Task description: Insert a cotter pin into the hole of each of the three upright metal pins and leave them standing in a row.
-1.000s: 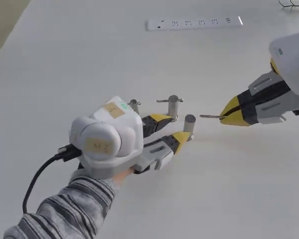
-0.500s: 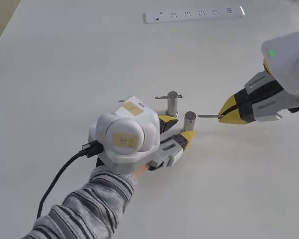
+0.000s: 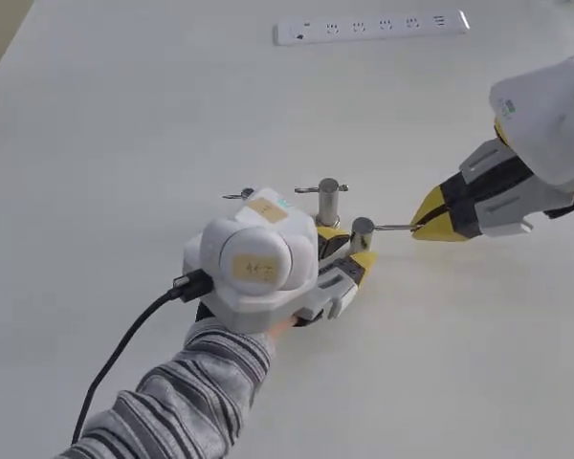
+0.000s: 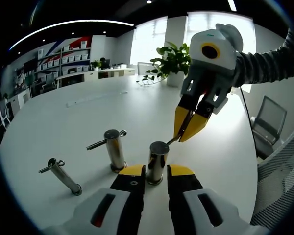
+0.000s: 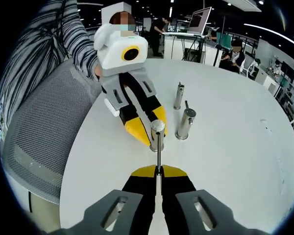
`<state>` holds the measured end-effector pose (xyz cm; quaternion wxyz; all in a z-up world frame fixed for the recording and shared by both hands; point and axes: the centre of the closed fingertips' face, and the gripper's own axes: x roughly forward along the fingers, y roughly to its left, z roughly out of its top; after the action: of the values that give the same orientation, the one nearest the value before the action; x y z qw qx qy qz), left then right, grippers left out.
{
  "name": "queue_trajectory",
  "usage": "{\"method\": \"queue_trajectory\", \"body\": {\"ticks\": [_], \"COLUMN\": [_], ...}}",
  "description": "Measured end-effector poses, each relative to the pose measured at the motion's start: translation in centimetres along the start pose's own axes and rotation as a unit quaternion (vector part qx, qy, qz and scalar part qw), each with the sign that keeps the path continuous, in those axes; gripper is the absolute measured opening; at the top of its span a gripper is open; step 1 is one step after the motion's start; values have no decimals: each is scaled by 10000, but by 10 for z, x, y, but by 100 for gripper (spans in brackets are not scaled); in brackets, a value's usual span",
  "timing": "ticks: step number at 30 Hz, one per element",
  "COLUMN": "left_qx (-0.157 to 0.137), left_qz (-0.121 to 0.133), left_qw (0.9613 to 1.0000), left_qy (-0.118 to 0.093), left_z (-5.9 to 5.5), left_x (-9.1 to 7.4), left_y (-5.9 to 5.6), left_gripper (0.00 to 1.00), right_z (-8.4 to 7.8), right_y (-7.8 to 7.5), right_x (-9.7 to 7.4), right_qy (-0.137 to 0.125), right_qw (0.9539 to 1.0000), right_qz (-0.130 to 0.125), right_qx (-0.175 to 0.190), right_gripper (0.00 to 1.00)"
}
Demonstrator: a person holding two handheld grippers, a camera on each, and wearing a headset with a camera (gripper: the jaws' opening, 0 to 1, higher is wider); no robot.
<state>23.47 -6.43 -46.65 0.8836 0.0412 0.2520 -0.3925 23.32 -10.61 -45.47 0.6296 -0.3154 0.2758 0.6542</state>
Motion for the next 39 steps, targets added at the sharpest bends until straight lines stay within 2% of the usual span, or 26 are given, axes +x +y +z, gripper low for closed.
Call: {"method": "queue_trajectory", "body": {"ticks": [18,23,24,35,39], "left_qx": [-181,-212,-216,-239,-355], "left_qz": [-11,25,38,61,90], "left_qw": [9998,9998,9998,9997,9993], "left_qy": [8,21,33,37,25], "left_z": [-1,-2,-3,-4,-6], "left_x": [3,4,5,6,7], "left_y": [1,1,1,1,1], "left_gripper": [11,11,11,11,11], "right_z": [10,12,14,27,29], "right_y": [2,4,5,10,11], "right_x": [2,2,3,7,10], "right_qy": [-53,-87,-115,-114,-59], "right_qw": [10000,9998,9995,9998,9999], "right_qz": [41,13,13,-27,-101], "right_qx": [-27,159,295,176,57], "right_gripper": [0,0,0,0,0]}}
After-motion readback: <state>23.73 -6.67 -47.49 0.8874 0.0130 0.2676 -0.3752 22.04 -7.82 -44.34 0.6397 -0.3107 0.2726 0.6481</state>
